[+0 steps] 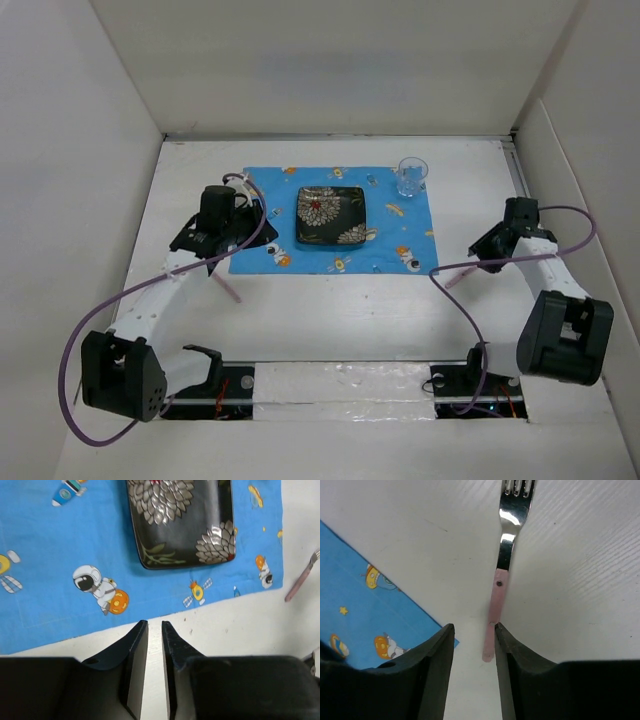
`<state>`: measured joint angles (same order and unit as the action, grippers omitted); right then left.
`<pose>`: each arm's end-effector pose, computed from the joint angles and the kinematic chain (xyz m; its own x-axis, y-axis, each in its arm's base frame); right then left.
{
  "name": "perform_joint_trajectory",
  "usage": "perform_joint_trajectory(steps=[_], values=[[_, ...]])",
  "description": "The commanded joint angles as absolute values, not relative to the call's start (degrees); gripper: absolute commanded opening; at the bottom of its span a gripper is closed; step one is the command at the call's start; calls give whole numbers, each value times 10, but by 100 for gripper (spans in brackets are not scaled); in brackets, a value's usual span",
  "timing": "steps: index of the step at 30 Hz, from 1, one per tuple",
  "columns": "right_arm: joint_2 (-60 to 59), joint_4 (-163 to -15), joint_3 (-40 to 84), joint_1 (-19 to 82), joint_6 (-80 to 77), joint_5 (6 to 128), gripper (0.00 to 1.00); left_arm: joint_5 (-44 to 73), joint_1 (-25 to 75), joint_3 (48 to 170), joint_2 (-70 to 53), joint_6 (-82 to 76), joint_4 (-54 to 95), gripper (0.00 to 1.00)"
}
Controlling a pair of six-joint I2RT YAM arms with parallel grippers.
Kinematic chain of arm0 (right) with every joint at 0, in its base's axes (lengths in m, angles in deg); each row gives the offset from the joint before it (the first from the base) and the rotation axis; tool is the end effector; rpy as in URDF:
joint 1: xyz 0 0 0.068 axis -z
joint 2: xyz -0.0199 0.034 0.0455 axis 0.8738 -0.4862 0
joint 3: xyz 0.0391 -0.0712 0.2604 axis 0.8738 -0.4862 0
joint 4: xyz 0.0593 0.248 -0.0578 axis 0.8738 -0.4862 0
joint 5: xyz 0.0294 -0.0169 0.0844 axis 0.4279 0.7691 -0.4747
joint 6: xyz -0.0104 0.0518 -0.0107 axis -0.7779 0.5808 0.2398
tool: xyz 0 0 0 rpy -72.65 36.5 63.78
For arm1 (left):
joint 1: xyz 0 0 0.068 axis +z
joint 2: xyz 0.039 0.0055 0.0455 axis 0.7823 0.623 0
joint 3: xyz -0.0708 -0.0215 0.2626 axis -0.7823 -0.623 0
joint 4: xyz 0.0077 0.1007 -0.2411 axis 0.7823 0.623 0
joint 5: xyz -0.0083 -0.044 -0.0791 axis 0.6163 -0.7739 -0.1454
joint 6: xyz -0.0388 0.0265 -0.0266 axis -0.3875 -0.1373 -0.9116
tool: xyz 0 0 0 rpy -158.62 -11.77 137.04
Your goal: Set the dinner table for one person
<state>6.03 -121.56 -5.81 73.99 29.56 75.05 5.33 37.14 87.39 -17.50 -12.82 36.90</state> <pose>0.2442 -0.0573 0.2164 -0.5178 0.7534 -0.4053 0.7024 0.6449 0.3012 0.2494 -0.0748 0.2915 -0.6363 -0.2040 -0.7440 0.2704 0.8443 -0.4627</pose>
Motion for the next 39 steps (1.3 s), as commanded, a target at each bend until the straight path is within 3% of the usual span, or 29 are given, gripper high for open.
perform_joint_trajectory(steps=[1, 11, 17, 24, 28, 33, 39], values=[[35, -1223, -51, 743, 294, 755, 44, 58, 356, 862, -201, -128, 357, 17], [-49, -1200, -53, 737, 277, 759, 43, 54, 351, 868, -203, -122, 363, 20], [-82, -1199, -43, 737, 264, 800, 37, 54, 351, 863, -215, -128, 363, 20], [-98, -1207, -30, 731, 257, 807, 0, 63, 351, 861, -227, -125, 371, 21], [-62, -1233, 8, 698, 258, 812, 0, 65, 351, 872, -228, -120, 377, 21], [-6, -1261, 114, 609, 264, 806, 0, 67, 351, 912, -217, -106, 396, 34], [-32, -1268, 252, 457, 269, 796, 0, 77, 351, 971, -225, -112, 417, 37]])
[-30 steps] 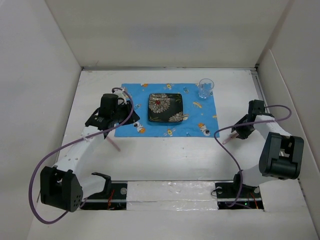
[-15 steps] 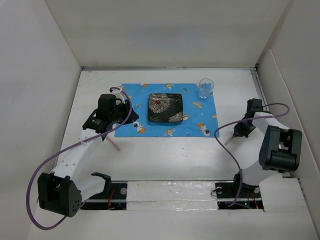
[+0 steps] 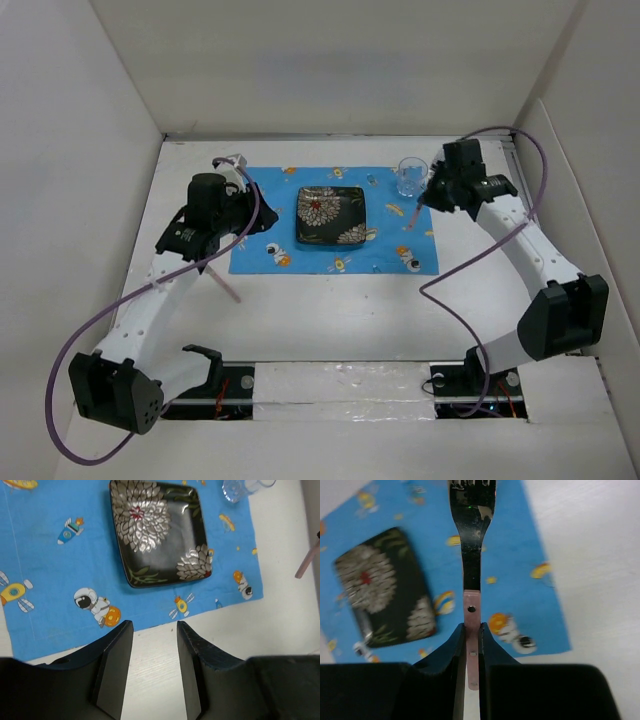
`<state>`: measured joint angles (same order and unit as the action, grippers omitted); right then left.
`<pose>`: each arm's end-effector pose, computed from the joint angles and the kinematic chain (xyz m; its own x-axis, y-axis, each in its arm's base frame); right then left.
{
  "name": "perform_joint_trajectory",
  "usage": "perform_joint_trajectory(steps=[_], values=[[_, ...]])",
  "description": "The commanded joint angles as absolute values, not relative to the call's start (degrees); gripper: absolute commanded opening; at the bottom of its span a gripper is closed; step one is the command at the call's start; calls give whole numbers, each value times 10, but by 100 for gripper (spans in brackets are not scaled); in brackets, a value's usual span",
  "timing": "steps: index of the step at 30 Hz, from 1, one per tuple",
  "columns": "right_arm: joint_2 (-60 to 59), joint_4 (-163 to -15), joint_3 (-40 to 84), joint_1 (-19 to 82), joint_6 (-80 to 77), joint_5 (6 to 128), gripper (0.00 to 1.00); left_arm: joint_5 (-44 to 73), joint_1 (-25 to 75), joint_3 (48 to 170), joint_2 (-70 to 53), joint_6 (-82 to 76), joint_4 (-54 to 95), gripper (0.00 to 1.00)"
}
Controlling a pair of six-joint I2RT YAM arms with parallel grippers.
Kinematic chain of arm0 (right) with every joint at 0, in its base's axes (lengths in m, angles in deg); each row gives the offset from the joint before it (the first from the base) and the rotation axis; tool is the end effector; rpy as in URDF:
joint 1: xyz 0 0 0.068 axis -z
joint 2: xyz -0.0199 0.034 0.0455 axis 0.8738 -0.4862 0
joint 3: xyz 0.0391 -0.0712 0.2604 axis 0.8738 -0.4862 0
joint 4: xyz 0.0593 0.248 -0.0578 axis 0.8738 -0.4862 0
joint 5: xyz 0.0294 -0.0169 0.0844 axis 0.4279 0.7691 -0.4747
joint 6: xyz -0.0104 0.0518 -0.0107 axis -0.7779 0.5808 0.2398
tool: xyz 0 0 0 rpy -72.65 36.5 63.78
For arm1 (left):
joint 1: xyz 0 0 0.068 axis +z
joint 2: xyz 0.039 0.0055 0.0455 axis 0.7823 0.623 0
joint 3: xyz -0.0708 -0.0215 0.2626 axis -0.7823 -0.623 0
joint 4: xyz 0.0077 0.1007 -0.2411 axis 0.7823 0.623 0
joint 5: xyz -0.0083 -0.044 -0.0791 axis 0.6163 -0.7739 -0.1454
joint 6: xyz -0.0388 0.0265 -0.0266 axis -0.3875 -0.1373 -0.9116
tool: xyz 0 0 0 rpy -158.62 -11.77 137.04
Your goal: Set the dinner table for one person
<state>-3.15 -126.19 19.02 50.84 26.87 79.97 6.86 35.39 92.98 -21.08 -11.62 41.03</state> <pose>0.3113 0.0517 0.3052 -0.6655 0.4669 -0.5822 0.3396 0.8841 0.3209 0.2358 -0.0782 0.3330 -0.5631 -0.1907 -0.8041 0.3281 0.8414 -0.4293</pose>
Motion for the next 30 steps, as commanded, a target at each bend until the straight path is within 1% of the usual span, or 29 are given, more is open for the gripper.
perform_joint_trajectory(steps=[1, 2, 5, 10, 13, 16, 17, 18, 21, 22, 24, 27, 30], values=[[-49, -1266, 270, 439, 269, 794, 0, 81, 351, 984, -234, -120, 421, 37], [-60, -1263, 288, 401, 269, 790, 0, 94, 351, 989, -240, -125, 424, 37], [-118, -1266, 368, 333, 270, 781, 0, 124, 351, 1006, -270, -151, 432, 37], [-217, -1260, 476, 266, 276, 749, 0, 147, 351, 1031, -305, -193, 460, 36], [-282, -1242, 533, 224, 295, 746, 0, 147, 351, 1022, -320, -216, 476, 36], [-369, -1242, 619, 187, 307, 730, 0, 140, 351, 1003, -337, -236, 494, 35], [-394, -1251, 644, 178, 307, 730, 0, 149, 351, 999, -342, -237, 509, 35], [-444, -1258, 699, 171, 308, 732, 0, 156, 351, 996, -346, -239, 515, 35], [-516, -1288, 800, 149, 311, 738, 0, 193, 351, 995, -356, -236, 548, 35], [-555, -1294, 818, 149, 312, 738, 0, 199, 351, 999, -356, -234, 555, 35], [-590, -1297, 843, 143, 328, 755, 0, 223, 351, 1001, -359, -235, 579, 35], [-608, -1283, 837, 143, 336, 752, 0, 223, 351, 994, -364, -248, 586, 35], [-629, -1282, 841, 133, 336, 755, 0, 218, 351, 957, -391, -275, 581, 35]])
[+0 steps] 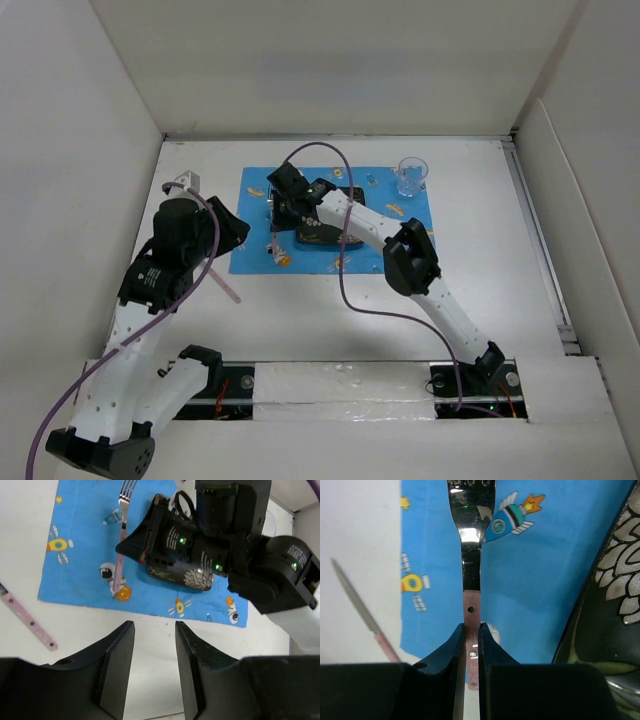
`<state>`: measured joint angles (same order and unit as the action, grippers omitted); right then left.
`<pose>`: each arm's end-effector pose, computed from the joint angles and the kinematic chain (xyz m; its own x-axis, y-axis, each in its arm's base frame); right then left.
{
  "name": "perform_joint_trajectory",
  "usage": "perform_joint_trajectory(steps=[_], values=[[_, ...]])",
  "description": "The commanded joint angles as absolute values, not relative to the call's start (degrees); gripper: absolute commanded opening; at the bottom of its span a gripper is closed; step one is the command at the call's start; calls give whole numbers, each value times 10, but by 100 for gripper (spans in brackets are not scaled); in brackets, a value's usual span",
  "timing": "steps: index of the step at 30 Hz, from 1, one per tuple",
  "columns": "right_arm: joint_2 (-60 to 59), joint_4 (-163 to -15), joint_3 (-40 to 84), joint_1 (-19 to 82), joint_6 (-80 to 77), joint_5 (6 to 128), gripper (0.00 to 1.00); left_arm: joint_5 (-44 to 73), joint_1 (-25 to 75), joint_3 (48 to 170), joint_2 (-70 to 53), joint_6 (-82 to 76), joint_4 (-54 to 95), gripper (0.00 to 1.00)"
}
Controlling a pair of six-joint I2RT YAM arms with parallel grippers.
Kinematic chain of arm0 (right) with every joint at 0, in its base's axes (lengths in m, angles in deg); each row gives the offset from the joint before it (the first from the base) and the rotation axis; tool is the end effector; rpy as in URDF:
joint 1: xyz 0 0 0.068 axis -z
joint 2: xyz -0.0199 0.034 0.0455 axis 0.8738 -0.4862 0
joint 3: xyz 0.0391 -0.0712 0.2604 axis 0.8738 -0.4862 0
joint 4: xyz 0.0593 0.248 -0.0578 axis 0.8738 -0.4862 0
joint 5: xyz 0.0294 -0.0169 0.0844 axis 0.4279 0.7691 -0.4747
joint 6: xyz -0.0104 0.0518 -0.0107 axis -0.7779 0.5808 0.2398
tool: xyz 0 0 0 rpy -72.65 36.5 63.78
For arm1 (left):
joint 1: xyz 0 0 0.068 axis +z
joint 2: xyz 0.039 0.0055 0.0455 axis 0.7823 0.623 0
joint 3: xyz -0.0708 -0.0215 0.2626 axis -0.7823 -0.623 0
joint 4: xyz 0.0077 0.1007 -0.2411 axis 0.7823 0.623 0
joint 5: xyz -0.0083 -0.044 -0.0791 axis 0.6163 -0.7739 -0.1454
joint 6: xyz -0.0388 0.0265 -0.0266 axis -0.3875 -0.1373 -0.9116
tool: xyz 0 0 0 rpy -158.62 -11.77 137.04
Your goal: Set the dinner table for one person
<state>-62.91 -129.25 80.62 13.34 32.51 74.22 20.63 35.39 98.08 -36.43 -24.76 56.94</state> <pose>0.3740 0.4092 0.2063 -0.8736 0.0172 -0.4864 -0.2180 0.8797 0.4227 0.1614 -0.0479 0.3858 -0.4569 -0.4469 -0.7692 0.0694 0.8441 -0.5316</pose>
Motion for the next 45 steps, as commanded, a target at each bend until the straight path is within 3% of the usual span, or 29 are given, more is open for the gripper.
perform_joint_trajectory(steps=[1, 14, 21, 25, 28, 29, 30, 31, 32, 33, 38, 39, 40, 41, 42, 45], values=[[-635, -1283, 845, 133, 336, 755, 0, 217, 351, 940, -405, -279, 576, 35], [-702, -1283, 872, 127, 359, 779, 0, 265, 351, 905, -409, -272, 597, 35], [-693, -1269, 871, 127, 359, 776, 36, 266, 351, 909, -410, -269, 595, 35], [-661, -1263, 863, 127, 350, 773, 42, 265, 351, 926, -408, -267, 596, 35], [-600, -1233, 817, 127, 336, 778, 40, 262, 351, 965, -398, -263, 601, 34], [-579, -1206, 798, 121, 329, 780, 35, 261, 351, 1000, -394, -261, 607, 30], [-561, -1194, 776, 116, 312, 782, 20, 255, 351, 1019, -391, -260, 612, 26], [-523, -1177, 728, 110, 304, 787, 14, 250, 351, 1044, -381, -259, 617, 21], [-507, -1154, 706, 96, 297, 784, 6, 234, 351, 1100, -377, -258, 629, 8], [-495, -1147, 686, 87, 284, 779, 0, 232, 351, 1128, -370, -255, 638, 2], [-474, -1099, 611, 18, 246, 767, 0, 201, 351, 1310, -336, -245, 701, 0], [-482, -1103, 619, -5, 238, 768, 5, 195, 351, 1326, -334, -245, 709, 0], [-507, -1114, 645, -17, 231, 763, 19, 182, 351, 1346, -329, -250, 725, 0], [-507, -1122, 661, -26, 224, 764, 20, 174, 351, 1350, -330, -250, 731, 3], [-535, -1129, 680, -36, 216, 766, 31, 167, 351, 1349, -329, -254, 738, 7], [-583, -1154, 745, -68, 195, 784, 42, 153, 351, 1335, -339, -251, 758, 19]])
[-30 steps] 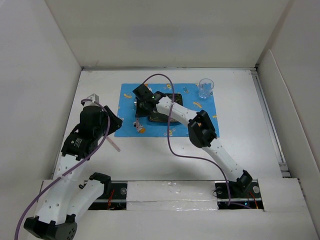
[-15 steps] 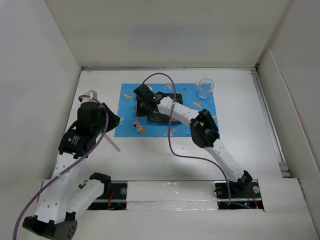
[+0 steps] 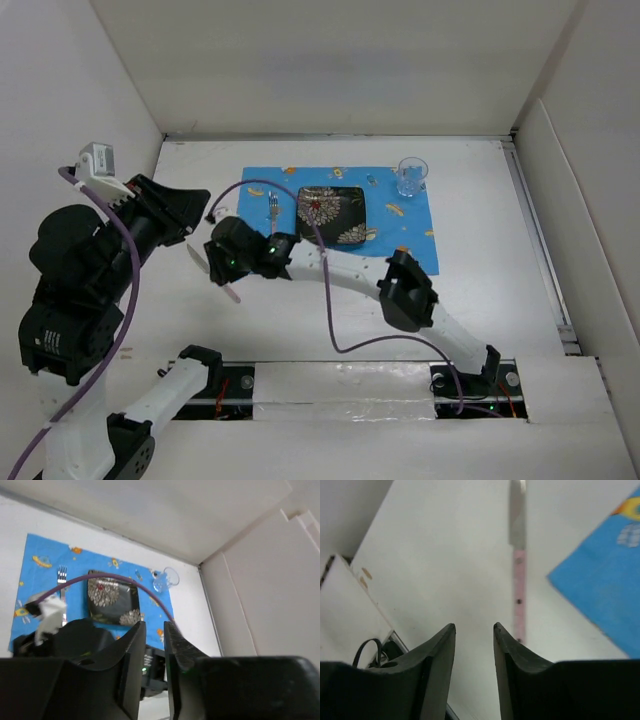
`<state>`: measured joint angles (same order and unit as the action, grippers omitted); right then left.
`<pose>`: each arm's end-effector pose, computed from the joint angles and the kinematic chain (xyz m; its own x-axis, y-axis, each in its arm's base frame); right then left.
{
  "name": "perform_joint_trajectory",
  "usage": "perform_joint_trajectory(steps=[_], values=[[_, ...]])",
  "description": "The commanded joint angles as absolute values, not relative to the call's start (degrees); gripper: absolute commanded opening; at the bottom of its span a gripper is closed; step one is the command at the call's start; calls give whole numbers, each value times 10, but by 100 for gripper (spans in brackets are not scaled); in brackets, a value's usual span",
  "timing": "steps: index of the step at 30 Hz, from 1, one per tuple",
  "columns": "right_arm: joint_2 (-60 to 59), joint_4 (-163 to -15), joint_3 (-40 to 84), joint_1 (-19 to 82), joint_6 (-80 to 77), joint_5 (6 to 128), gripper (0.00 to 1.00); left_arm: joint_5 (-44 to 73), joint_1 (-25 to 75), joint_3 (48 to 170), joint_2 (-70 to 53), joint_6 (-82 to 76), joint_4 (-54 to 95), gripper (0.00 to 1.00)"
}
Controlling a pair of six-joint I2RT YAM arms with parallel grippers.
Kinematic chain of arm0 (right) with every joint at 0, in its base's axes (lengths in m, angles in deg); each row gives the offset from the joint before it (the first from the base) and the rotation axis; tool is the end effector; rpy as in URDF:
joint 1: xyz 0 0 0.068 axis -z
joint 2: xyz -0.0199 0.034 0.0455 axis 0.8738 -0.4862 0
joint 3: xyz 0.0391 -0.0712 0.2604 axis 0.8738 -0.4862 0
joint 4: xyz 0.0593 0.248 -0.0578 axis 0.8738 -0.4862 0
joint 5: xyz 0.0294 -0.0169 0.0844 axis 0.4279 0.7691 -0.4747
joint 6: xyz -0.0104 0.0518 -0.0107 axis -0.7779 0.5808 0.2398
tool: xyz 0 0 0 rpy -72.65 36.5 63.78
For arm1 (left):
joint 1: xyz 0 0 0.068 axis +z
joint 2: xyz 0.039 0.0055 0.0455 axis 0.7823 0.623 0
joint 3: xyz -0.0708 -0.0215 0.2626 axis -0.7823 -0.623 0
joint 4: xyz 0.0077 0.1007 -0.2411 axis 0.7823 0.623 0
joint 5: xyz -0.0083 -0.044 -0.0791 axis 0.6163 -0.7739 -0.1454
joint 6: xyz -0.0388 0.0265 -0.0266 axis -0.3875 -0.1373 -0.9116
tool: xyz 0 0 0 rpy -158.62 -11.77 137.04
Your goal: Set the dinner table for one person
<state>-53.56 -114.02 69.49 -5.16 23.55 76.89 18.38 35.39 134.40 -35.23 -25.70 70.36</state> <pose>0.2222 0.4966 0.2496 -0.6807 -0.2266 -0.6967 -0.6329 0.6609 0.4034 0.0683 -0.0226 0.5377 -0.1876 -0.5372 -0.8223 0.2974 0.7668 -0.5688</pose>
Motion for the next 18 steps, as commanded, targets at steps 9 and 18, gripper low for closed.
perform_joint_trajectory(steps=[9, 18], values=[[-632, -1185, 800, -78, 162, 840, 47, 166, 351, 1326, -351, -213, 777, 24], [-652, -1186, 779, -78, 148, 852, 48, 164, 351, 1300, -363, -200, 769, 24]])
